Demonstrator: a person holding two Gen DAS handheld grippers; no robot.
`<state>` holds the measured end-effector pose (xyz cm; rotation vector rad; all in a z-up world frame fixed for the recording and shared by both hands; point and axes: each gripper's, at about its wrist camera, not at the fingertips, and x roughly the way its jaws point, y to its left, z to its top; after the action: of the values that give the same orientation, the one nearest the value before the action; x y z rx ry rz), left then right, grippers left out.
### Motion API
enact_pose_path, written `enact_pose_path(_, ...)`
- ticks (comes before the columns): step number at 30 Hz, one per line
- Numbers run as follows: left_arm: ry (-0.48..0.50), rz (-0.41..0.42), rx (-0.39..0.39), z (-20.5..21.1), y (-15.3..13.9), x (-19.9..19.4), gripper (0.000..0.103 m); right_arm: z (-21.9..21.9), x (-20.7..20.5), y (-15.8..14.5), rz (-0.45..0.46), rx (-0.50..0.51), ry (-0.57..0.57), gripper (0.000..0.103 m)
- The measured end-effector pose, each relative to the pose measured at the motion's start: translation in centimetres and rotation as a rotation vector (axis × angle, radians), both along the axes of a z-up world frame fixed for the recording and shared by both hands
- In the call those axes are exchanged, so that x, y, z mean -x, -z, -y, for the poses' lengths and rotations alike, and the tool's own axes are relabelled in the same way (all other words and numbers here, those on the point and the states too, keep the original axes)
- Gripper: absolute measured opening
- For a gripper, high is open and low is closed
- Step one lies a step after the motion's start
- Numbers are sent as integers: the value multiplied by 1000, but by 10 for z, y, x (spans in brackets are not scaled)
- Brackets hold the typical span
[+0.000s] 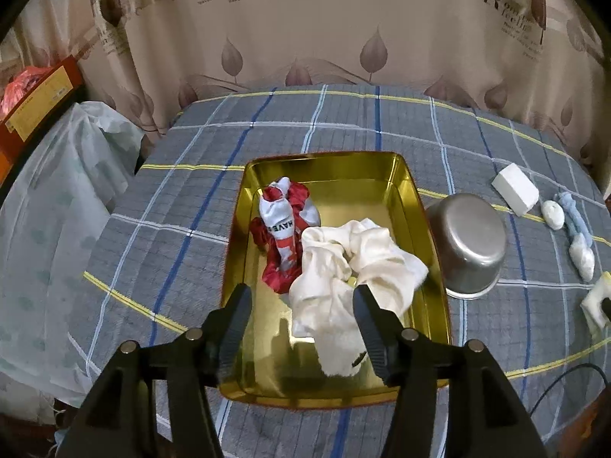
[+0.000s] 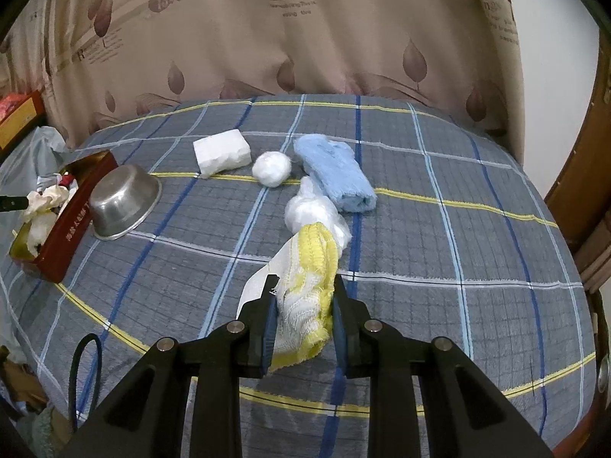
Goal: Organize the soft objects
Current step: 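Carry the yellow-trimmed cloth into the gold tray and open right tool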
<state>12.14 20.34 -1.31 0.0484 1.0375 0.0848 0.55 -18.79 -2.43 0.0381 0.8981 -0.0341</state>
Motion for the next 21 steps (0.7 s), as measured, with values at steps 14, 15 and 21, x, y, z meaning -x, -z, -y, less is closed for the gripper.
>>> enact_pose_path(14, 14, 22, 42, -14, -12, 31, 60, -24, -4, -13, 18, 22, -44, 23)
enact_pose_path(15, 22, 25, 43, -13, -12, 34, 60, -26, -4, -14, 20, 25, -47, 23)
enact_pose_path(21, 37, 44, 39, -16, -15, 46, 60, -43, -10, -21, 30, 36, -75, 23)
